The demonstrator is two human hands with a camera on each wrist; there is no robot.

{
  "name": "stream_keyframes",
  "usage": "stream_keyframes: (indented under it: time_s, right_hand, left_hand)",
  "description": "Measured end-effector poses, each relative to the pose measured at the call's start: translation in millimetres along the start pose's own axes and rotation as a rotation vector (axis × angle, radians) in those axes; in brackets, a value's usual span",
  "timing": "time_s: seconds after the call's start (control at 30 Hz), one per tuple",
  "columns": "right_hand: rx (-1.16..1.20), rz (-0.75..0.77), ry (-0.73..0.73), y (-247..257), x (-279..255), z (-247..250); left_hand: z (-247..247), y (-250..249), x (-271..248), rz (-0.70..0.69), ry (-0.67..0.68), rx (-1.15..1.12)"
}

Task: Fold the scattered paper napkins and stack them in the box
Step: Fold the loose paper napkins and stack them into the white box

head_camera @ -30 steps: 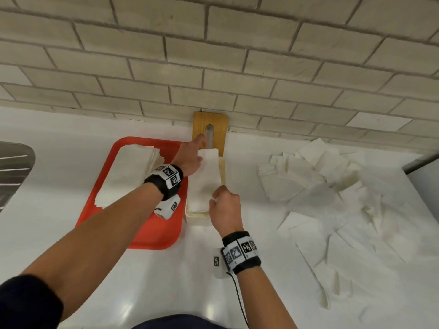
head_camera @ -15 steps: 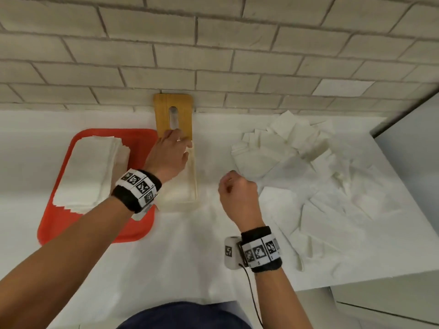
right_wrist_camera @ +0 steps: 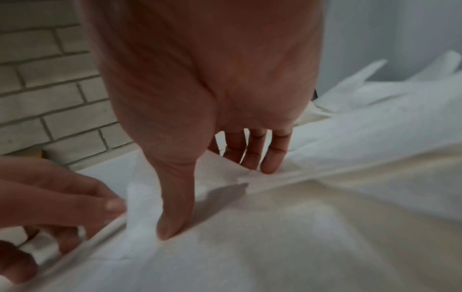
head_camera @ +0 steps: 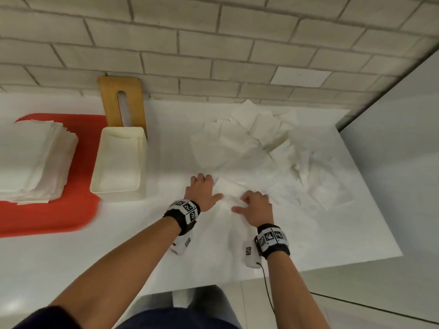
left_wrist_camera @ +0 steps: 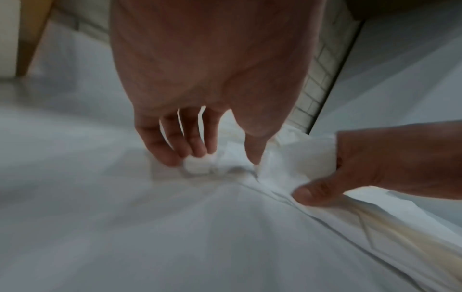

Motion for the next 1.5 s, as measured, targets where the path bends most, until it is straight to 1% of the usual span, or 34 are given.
stream_keyframes:
  time_s: [0.1, 0.13, 0.17, 0.23, 0.27, 0.33, 0.43, 0.53, 0.57, 0.67, 0.7, 0.73, 0.8, 0.87, 0.93, 1.03, 1.13, 1.2, 1.27, 1.4, 1.5]
  right_hand:
    - [0.206, 0.065, -0.104, -16, 0, -2]
    - [0.265, 0.094, -0.136, -20, -3, 1]
    - [0.331, 0.118, -0.161, -22, -8, 7]
    - [0.461, 0.164, -0.202, -22, -18, 28]
    - [0.524, 0.19, -0.217, -19, -24, 40]
    - [0.618, 0.279, -0.216, -3, -34, 67]
    - [0.691, 0.436, -0.14, 40, -50, 104]
    - [0.701, 0.586, 0.004, 92, -61, 129]
    - [0.675, 0.642, 0.025, 111, -61, 133]
    - [0.594, 0.814, -0.019, 167, -58, 137]
    - [0.594, 0.842, -0.023, 185, -55, 134]
    - [0.618, 0.849, -0.018, 200, -53, 130]
    - [0.717, 0.812, -0.005, 225, -51, 117]
    - [0.822, 0.755, -0.018, 244, -51, 105]
    - [0.877, 0.71, -0.053, 263, -53, 94]
    - [0.885, 0.673, -0.092, 290, -56, 81]
    - [0.864, 0.66, -0.132, 318, -59, 76]
    - [0.847, 0.661, -0.17, 334, -61, 74]
    - [0.87, 0.648, -0.185, 347, -60, 68]
    - [0.872, 0.602, -0.168, 362, -49, 49]
    - [0.933, 0.566, -0.157, 367, -50, 38]
  left_hand:
    - [-22, -15, 2, 0.038, -0.03, 0.014]
    - [-23, -15, 2, 0.043, -0.04, -0.043]
    - [-20, -13, 0, 0.045, -0.063, -0.148]
    - [-2, -2, -7, 0.061, -0.146, -0.407]
    - [14, 4, -14, 0.059, -0.198, -0.498]
    - [56, 13, -31, -0.006, -0.303, -0.571]
    - [121, 15, -59, -0.141, -0.354, -0.534]
    - [178, 14, -81, -0.207, -0.359, -0.416]
    - [193, 14, -87, -0.226, -0.342, -0.379]
    - [226, 10, -104, -0.308, -0.272, -0.322]
    - [235, 10, -110, -0.336, -0.269, -0.308]
    - [243, 11, -115, -0.362, -0.277, -0.302]
    - [258, 19, -126, -0.397, -0.304, -0.31]
    - [271, 33, -134, -0.4, -0.334, -0.31]
    - [282, 49, -141, -0.391, -0.36, -0.299]
    - [300, 70, -148, -0.407, -0.415, -0.273]
    - [312, 90, -149, -0.312, -0.361, -0.335]
    - [317, 102, -146, -0.267, -0.317, -0.322]
    - [322, 111, -141, -0.286, -0.307, -0.303]
    - [333, 129, -128, -0.359, -0.319, -0.396]
    - [341, 144, -111, -0.372, -0.389, -0.405]
Point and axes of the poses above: each hand's wrist, its own x-axis towards the middle knuckle, its own z-axis out of the back of the hand, y = z × x, the point moved 5 cm from there along x, towards the middle knuckle, and after that the axes turned 3 degrees about z, right-handed, at the moved point
